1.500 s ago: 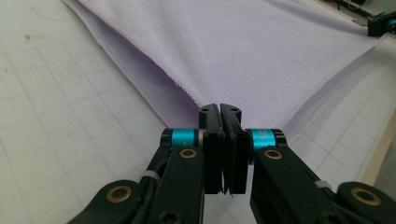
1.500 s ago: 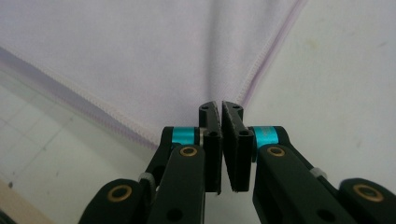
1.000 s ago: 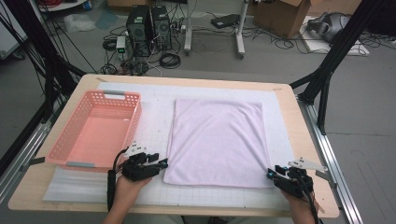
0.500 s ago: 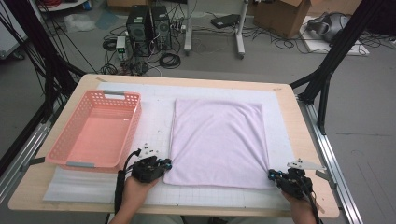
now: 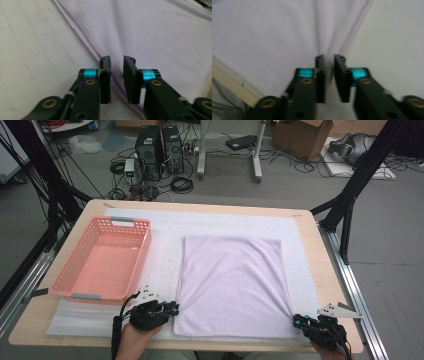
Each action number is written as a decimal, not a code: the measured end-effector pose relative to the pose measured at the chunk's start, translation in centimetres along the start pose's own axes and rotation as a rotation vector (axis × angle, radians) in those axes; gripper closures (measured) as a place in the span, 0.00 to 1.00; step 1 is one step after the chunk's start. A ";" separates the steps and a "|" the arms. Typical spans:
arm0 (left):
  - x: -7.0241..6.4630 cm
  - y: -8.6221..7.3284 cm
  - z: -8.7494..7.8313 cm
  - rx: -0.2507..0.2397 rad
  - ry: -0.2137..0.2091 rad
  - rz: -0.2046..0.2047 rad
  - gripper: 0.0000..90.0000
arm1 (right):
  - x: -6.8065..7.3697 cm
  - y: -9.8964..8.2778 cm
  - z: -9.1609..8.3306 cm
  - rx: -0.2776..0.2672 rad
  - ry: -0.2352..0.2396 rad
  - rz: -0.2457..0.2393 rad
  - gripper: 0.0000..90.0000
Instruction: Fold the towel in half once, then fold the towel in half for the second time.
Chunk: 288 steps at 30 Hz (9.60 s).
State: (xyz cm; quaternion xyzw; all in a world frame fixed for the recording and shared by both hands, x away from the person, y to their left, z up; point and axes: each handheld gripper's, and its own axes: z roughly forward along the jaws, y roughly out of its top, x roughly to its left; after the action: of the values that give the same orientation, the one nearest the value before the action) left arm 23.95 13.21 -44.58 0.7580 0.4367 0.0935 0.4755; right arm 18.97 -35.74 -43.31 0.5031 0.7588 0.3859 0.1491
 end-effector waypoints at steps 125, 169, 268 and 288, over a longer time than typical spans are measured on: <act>5.9 8.5 6.8 -0.124 0.020 0.040 0.37 | -4.5 8.0 6.6 -0.185 0.026 -0.089 0.20; 9.3 10.6 12.8 -0.005 0.201 -0.154 0.95 | -8.5 13.5 14.7 0.012 -0.106 0.081 0.94; 4.7 8.4 4.5 -0.117 0.030 -0.053 0.92 | -4.5 10.3 6.8 -0.128 -0.082 -0.043 0.96; 1.6 3.5 0.0 -0.170 -0.028 0.037 0.90 | -1.6 5.1 1.5 -0.227 -0.017 -0.091 0.96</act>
State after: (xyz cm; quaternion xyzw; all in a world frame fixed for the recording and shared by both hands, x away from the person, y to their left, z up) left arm 26.91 13.84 -42.19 0.7241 0.4063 0.1284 0.5423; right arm 23.89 -35.48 -40.82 0.4512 0.7310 0.4578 0.2290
